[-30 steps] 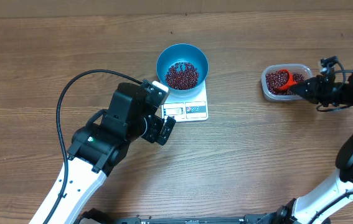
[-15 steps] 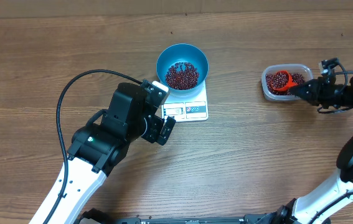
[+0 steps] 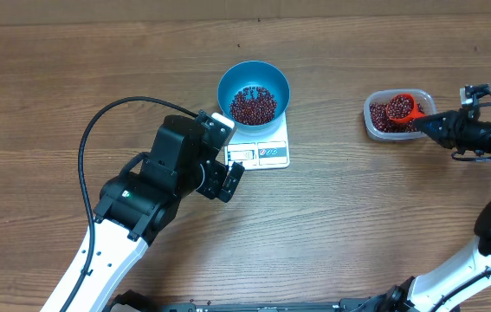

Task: Scoop item into bowl and weigh 150g on scale
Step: 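Tilt the red scoop up to lift a scoop of beans, then carry the filled red scoop left over the teal bowl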

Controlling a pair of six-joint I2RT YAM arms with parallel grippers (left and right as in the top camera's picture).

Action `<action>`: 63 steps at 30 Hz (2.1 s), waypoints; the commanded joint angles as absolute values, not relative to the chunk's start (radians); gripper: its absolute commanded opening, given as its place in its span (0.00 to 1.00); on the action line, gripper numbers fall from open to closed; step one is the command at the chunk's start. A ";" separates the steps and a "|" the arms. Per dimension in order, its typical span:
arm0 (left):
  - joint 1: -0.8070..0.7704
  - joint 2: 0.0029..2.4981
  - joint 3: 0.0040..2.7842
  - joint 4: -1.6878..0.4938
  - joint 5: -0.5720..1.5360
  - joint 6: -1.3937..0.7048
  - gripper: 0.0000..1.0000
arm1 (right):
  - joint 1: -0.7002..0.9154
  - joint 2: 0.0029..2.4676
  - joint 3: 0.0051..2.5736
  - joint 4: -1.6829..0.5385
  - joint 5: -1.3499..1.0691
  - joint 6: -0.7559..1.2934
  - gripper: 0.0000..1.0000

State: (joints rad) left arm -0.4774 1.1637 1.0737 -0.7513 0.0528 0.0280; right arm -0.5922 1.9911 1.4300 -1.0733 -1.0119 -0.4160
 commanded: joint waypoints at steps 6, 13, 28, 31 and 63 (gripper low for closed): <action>-0.480 1.171 1.098 -0.748 0.068 0.019 0.99 | -0.596 2.001 1.420 -1.105 -1.165 -0.481 0.04; -0.480 1.171 1.098 -0.748 0.068 0.019 0.99 | -0.596 1.993 1.420 -1.122 -1.185 -0.481 0.04; -0.480 1.171 1.098 -0.748 0.068 0.019 1.00 | -0.527 1.991 1.422 -1.120 -1.324 -0.480 0.04; -0.480 1.171 1.098 -0.748 0.068 0.019 1.00 | -0.504 1.991 1.422 -1.101 -1.348 -0.472 0.04; -0.480 1.171 1.098 -0.748 0.068 0.019 1.00 | -0.141 1.991 1.422 -0.529 -1.378 0.100 0.04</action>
State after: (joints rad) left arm -0.4774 1.1637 1.0737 -0.7509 0.0528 0.0284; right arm -0.1688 1.9911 1.4216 -0.5800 -1.3563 -0.0414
